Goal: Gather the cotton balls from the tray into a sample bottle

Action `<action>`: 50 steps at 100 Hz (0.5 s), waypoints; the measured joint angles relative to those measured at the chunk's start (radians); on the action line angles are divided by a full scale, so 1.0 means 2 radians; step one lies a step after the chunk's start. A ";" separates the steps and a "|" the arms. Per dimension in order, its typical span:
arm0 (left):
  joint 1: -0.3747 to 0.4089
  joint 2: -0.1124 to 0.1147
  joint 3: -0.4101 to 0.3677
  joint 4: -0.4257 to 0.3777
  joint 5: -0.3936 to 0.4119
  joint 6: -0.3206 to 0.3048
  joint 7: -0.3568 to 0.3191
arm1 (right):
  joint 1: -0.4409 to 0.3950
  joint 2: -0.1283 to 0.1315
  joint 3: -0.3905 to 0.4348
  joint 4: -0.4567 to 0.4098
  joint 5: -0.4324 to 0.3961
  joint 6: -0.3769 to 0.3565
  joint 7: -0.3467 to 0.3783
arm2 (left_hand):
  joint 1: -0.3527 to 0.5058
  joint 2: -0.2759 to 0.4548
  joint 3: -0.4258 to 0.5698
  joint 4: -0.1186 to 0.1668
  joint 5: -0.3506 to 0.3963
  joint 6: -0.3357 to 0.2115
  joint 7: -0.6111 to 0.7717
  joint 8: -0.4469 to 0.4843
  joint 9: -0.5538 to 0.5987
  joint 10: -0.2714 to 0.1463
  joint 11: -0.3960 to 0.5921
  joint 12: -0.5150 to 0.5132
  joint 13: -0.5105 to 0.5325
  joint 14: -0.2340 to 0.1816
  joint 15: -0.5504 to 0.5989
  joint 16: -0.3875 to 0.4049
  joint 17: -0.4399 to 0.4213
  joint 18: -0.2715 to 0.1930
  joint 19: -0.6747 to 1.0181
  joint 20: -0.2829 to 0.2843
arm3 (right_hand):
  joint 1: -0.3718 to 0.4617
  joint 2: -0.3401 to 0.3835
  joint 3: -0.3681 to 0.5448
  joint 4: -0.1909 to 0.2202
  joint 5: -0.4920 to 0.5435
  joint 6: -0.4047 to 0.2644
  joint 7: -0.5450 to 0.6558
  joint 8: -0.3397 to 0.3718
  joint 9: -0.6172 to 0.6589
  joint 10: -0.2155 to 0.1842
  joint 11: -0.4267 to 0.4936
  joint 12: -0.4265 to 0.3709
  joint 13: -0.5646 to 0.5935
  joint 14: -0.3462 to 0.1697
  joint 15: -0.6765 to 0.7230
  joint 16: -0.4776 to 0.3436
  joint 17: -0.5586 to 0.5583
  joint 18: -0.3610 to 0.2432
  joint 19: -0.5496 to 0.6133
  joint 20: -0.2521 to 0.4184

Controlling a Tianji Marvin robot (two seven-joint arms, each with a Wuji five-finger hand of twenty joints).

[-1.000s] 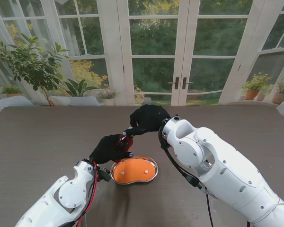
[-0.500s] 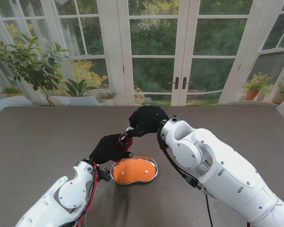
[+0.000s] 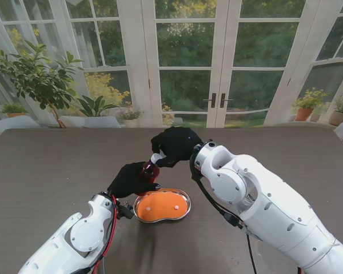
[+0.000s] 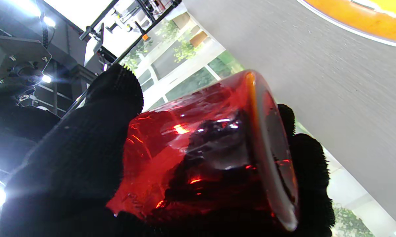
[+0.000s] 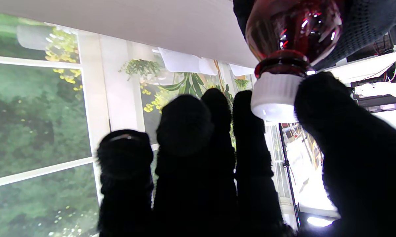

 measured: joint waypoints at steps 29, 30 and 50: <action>0.000 0.000 0.000 0.000 -0.001 0.001 0.000 | 0.000 -0.003 -0.002 0.008 -0.009 -0.014 -0.023 | 0.000 0.000 0.000 0.000 0.000 0.000 0.000 0.000 0.000 0.000 0.000 0.000 0.000 0.000 0.000 0.000 0.000 0.000 0.000 0.000 | 0.035 -0.059 0.028 -0.003 -0.004 -0.018 -0.013 0.000 0.000 -0.006 -0.002 0.007 0.000 -0.007 -0.001 0.000 0.001 0.000 0.000 -0.001; 0.000 0.000 0.000 0.000 -0.001 0.001 0.000 | 0.000 -0.003 -0.002 0.008 -0.009 -0.015 -0.024 | 0.000 0.000 0.000 0.000 0.000 0.000 0.000 0.000 0.000 0.000 0.000 0.000 0.000 0.000 0.000 0.000 0.000 0.000 0.000 0.000 | 0.036 -0.062 0.028 -0.003 -0.004 -0.020 -0.013 0.000 0.000 -0.006 -0.002 0.007 0.000 -0.009 -0.001 0.000 0.001 0.000 0.000 -0.001; 0.000 0.000 -0.001 -0.001 -0.001 0.001 -0.001 | 0.000 -0.004 -0.003 0.011 -0.016 -0.023 -0.033 | 0.000 0.000 0.000 0.000 0.000 0.000 0.000 0.000 0.000 0.000 0.000 0.000 0.000 0.000 0.000 0.000 0.000 0.000 0.000 0.000 | 0.042 -0.079 0.044 -0.007 -0.004 -0.027 -0.021 0.000 0.000 -0.007 -0.004 0.011 0.000 -0.011 -0.001 0.000 0.002 0.000 0.000 -0.002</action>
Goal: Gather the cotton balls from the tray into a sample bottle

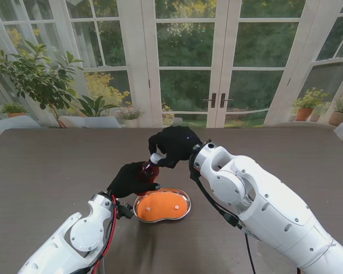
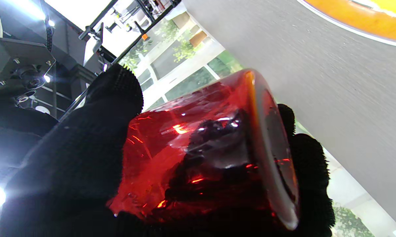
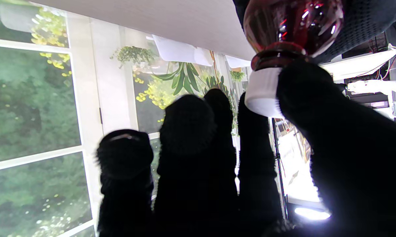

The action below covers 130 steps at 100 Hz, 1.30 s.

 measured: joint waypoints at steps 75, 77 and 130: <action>0.001 0.000 0.001 0.000 0.000 0.001 0.000 | -0.013 0.009 0.021 -0.043 0.021 0.062 0.080 | 0.000 0.000 0.000 0.000 0.000 0.000 0.000 0.001 0.000 0.000 0.000 0.000 0.000 0.000 0.000 0.000 0.000 0.000 0.000 0.000 | -0.204 0.227 -0.143 0.061 -0.106 0.066 -0.104 0.056 -0.074 0.012 -0.017 -0.056 -0.020 0.021 -0.074 -0.003 -0.044 -0.007 -0.001 0.002; 0.001 0.000 0.001 0.000 0.000 0.001 0.000 | -0.013 0.009 0.021 -0.043 0.018 0.064 0.080 | 0.000 0.000 0.000 0.000 0.000 0.000 0.000 0.001 0.000 0.000 0.000 0.000 0.000 0.000 0.000 0.000 0.000 0.000 0.000 0.000 | -0.204 0.246 -0.165 0.065 -0.092 0.066 -0.102 0.056 -0.074 0.013 -0.017 -0.056 -0.020 0.021 -0.074 -0.003 -0.044 -0.007 -0.001 0.002; 0.000 0.000 0.002 0.001 0.000 0.000 0.000 | -0.004 0.013 0.004 -0.038 -0.006 0.084 0.090 | 0.000 0.000 0.000 0.000 0.000 0.000 0.000 0.001 0.000 0.000 0.000 0.000 0.000 0.000 0.000 0.000 0.000 0.000 0.000 0.000 | -0.203 0.331 -0.259 0.093 0.067 0.030 -0.065 0.099 -0.024 0.022 -0.017 -0.048 -0.007 0.028 -0.055 -0.003 -0.020 -0.007 -0.001 0.002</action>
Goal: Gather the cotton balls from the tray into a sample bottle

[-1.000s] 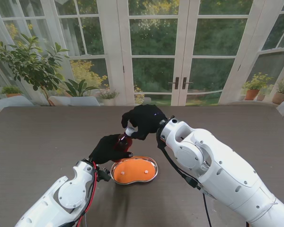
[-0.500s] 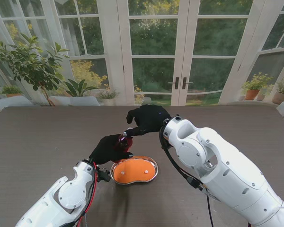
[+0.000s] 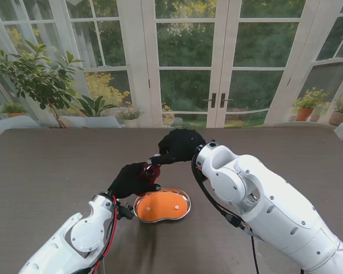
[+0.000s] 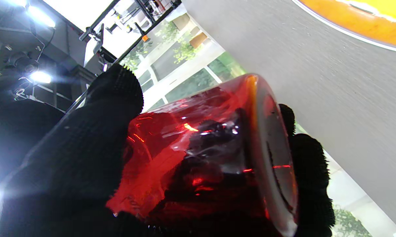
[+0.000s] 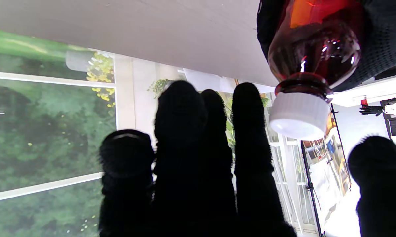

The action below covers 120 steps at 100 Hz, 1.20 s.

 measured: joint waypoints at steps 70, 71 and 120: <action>0.002 0.000 0.000 0.000 -0.001 0.001 0.000 | 0.005 -0.002 -0.004 0.019 0.007 -0.038 -0.024 | 0.000 0.000 0.000 0.000 0.000 0.000 0.000 0.000 0.000 0.000 0.000 0.000 0.000 0.000 0.000 0.000 0.000 0.000 0.000 0.000 | 0.080 -0.125 0.158 -0.062 -0.032 -0.025 0.023 -0.043 0.018 -0.009 0.000 0.005 0.006 -0.004 0.024 0.000 0.007 0.003 0.000 0.000; 0.002 0.000 0.000 0.000 -0.001 0.001 0.000 | 0.005 -0.002 -0.004 0.019 0.007 -0.038 -0.024 | 0.000 0.000 0.000 0.000 0.000 0.000 0.000 0.000 0.000 0.000 0.000 0.000 0.000 0.000 0.000 0.000 0.000 0.000 0.000 0.000 | 0.085 -0.130 0.158 -0.062 -0.037 -0.025 0.024 -0.043 0.018 -0.009 0.000 0.005 0.006 -0.004 0.024 0.000 0.007 0.003 0.000 0.000; 0.001 0.000 0.000 0.000 -0.002 0.002 -0.003 | 0.008 -0.003 -0.005 0.022 0.001 -0.059 -0.033 | 0.000 0.000 0.000 0.000 0.000 0.000 0.000 0.000 0.000 0.000 0.000 0.000 0.000 0.000 0.000 0.000 0.000 0.000 0.000 0.000 | 0.139 -0.226 0.223 -0.034 -0.084 -0.053 -0.025 -0.041 0.016 -0.018 0.001 0.007 0.006 -0.016 0.019 0.000 0.007 0.003 0.000 -0.001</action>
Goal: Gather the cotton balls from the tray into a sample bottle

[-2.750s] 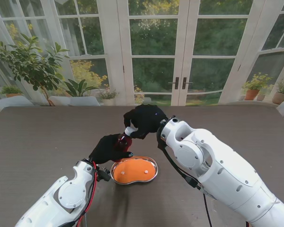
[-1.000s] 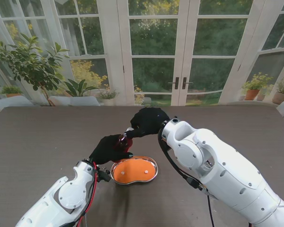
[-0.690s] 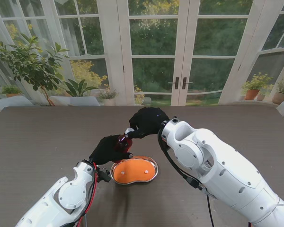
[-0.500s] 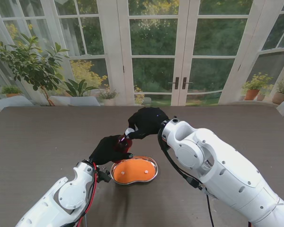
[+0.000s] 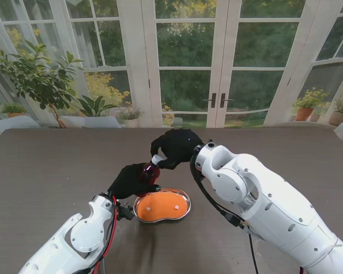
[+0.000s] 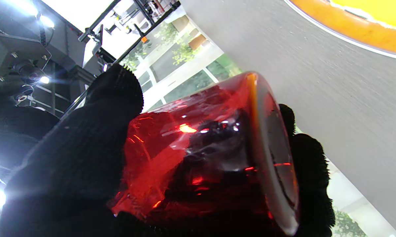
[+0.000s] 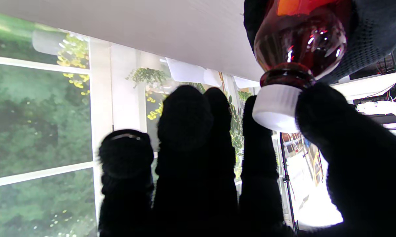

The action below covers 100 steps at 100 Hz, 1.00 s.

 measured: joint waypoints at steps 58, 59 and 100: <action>0.000 0.000 0.001 0.000 -0.001 0.001 -0.002 | 0.000 -0.004 0.011 0.006 0.004 -0.010 0.002 | 0.000 0.000 0.000 0.000 0.000 0.000 0.000 0.001 0.000 0.000 0.000 0.000 -0.002 0.000 0.000 0.000 -0.003 0.000 0.000 0.000 | -0.119 -0.111 0.063 -0.012 -0.119 0.082 -0.034 -0.035 -0.032 -0.008 -0.003 -0.013 0.000 -0.010 -0.023 0.000 -0.008 -0.001 0.000 -0.007; 0.000 0.000 0.001 0.000 -0.002 0.001 -0.002 | 0.000 -0.004 0.012 0.006 0.008 -0.009 0.005 | 0.000 0.000 0.000 0.000 0.000 0.000 0.000 0.001 0.000 0.000 0.000 0.000 -0.002 0.000 0.000 0.000 -0.003 0.000 0.000 0.000 | -0.124 -0.100 0.058 -0.012 -0.122 0.082 -0.034 -0.035 -0.034 -0.008 -0.003 -0.013 0.000 -0.009 -0.024 0.000 -0.010 -0.001 0.000 -0.007; -0.001 0.000 0.004 0.000 -0.002 0.001 -0.002 | -0.001 0.002 0.010 -0.008 0.002 0.052 0.037 | 0.000 0.000 0.000 0.000 0.000 0.000 0.000 0.001 0.000 0.000 0.000 0.000 -0.002 0.000 0.000 0.000 -0.003 0.000 0.000 0.000 | -0.145 0.224 -0.260 0.013 0.007 0.068 0.001 0.016 -0.035 0.014 -0.007 -0.013 0.000 0.008 -0.025 0.000 -0.018 -0.001 0.000 0.001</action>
